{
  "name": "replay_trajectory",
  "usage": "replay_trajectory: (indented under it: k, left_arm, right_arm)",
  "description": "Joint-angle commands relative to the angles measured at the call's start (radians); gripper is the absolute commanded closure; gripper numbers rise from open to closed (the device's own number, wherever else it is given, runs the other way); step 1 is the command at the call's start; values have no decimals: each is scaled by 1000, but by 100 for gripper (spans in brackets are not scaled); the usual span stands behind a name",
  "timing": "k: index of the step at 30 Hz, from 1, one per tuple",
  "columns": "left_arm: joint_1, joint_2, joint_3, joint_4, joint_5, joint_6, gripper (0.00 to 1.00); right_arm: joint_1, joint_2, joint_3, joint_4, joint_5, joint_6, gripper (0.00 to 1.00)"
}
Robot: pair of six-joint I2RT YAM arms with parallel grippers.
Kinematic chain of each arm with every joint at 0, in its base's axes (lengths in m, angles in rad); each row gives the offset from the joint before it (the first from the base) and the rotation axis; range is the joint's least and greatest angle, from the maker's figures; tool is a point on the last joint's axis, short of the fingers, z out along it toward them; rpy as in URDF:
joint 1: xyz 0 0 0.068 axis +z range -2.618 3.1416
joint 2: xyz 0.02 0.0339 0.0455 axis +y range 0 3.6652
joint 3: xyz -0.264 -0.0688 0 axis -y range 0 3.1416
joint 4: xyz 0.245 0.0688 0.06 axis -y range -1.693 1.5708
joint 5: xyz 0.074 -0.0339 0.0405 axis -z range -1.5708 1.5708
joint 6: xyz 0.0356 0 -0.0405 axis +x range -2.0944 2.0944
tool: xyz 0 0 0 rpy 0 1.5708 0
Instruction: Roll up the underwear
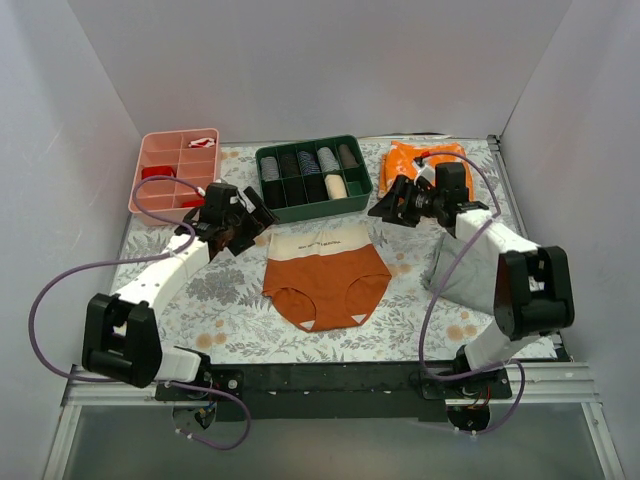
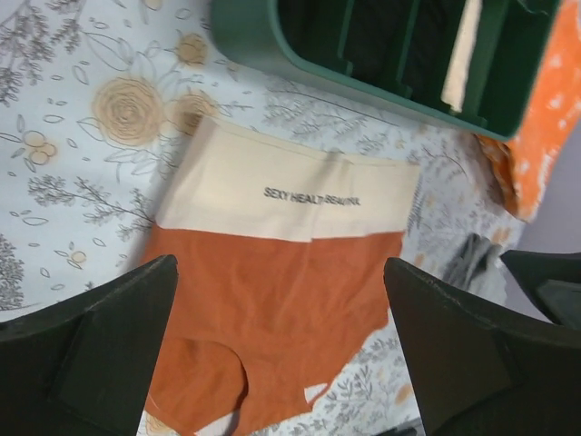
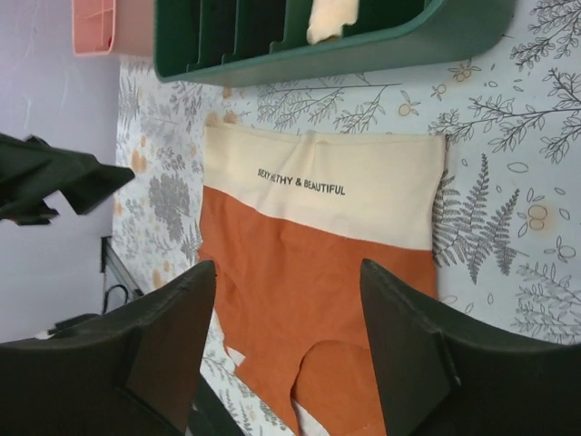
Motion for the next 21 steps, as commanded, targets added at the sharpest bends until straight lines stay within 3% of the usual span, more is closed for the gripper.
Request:
replay_trajectory:
  k: [1, 4, 5, 8, 10, 13, 17, 21]
  left_arm:
    - [2, -84, -34, -27, 120, 32, 2]
    - [1, -87, -123, 34, 234, 17, 5]
    - [1, -85, -143, 74, 251, 6, 9]
    - [-1, -52, -192, 160, 317, -15, 18]
    - [-2, -13, -195, 191, 366, -21, 29]
    - [-4, 56, -177, 211, 389, 1, 46]
    - [-6, 97, -177, 211, 355, 20, 53]
    - [-6, 97, -195, 200, 283, 22, 57]
  right_arm:
    - [33, -109, -111, -91, 31, -131, 32]
    - [50, -146, -193, -105, 13, -147, 45]
    - [53, -157, -207, -96, 11, -151, 56]
    - [58, -145, -231, -98, 13, -161, 75]
    - [64, -128, -231, -99, 11, -162, 86]
    - [82, -82, -211, -107, 13, -174, 88]
    - [110, -2, -164, -119, 48, -191, 89]
    - [153, 50, -132, -107, 143, -181, 99]
